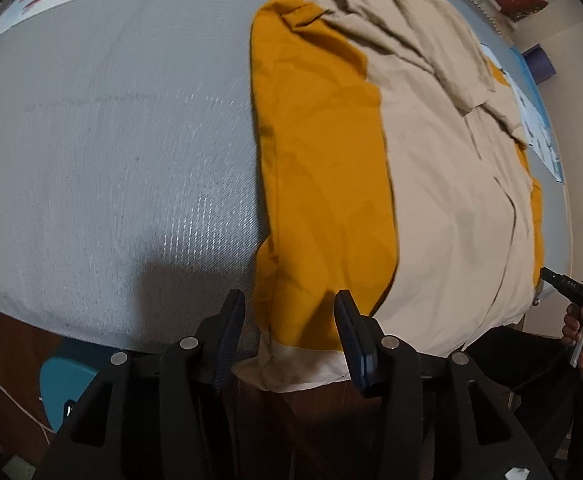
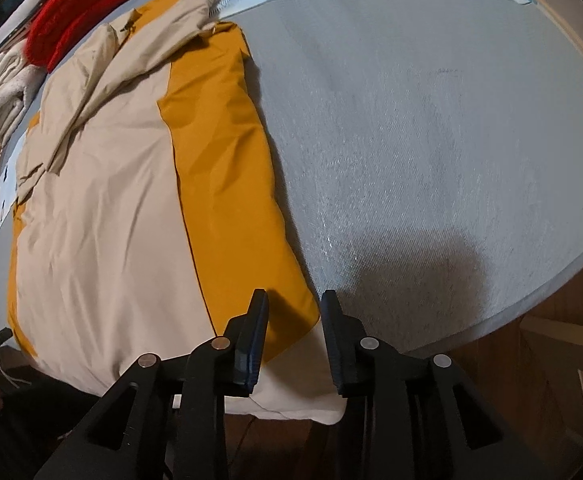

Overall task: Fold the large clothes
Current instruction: 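Grasp the hem with the right tool while the left tool grasps the hem beside it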

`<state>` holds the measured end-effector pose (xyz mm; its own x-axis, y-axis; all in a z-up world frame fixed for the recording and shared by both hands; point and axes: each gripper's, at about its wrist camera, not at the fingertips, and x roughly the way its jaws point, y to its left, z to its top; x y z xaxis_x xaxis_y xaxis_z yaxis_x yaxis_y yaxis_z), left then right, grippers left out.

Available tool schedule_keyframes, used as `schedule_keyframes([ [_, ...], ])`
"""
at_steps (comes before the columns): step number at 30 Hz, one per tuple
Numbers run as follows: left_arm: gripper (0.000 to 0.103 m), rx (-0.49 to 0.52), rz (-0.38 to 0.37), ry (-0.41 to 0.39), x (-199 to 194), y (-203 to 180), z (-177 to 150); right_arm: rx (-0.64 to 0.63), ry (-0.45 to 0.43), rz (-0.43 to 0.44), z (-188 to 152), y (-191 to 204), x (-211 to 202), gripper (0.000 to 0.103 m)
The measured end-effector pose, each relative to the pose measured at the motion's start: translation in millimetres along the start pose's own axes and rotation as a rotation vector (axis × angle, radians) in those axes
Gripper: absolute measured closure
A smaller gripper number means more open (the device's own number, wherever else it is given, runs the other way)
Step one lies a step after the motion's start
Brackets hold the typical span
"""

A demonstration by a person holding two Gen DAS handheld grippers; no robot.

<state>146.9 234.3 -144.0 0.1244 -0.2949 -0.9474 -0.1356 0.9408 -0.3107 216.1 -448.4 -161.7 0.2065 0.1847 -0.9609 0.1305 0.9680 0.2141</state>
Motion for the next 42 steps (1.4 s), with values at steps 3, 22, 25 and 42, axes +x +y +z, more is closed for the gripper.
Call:
schedule_keyframes([
  [3, 0.06, 0.001, 0.011, 0.023, 6, 0, -1, -0.011, 0.033, -0.005, -1, 1, 9, 0.07],
  [22, 0.059, 0.033, 0.064, 0.06, 25, -9, -4, -0.101, 0.068, -0.055, -6, 17, 21, 0.069],
  [25, 0.06, 0.044, 0.068, 0.065, 28, -13, -4, -0.123, 0.064, -0.062, -9, 23, 19, 0.082],
  [42, 0.099, 0.134, -0.05, -0.056, -38, -47, -18, -0.132, -0.116, 0.133, -8, 39, -58, 0.099],
])
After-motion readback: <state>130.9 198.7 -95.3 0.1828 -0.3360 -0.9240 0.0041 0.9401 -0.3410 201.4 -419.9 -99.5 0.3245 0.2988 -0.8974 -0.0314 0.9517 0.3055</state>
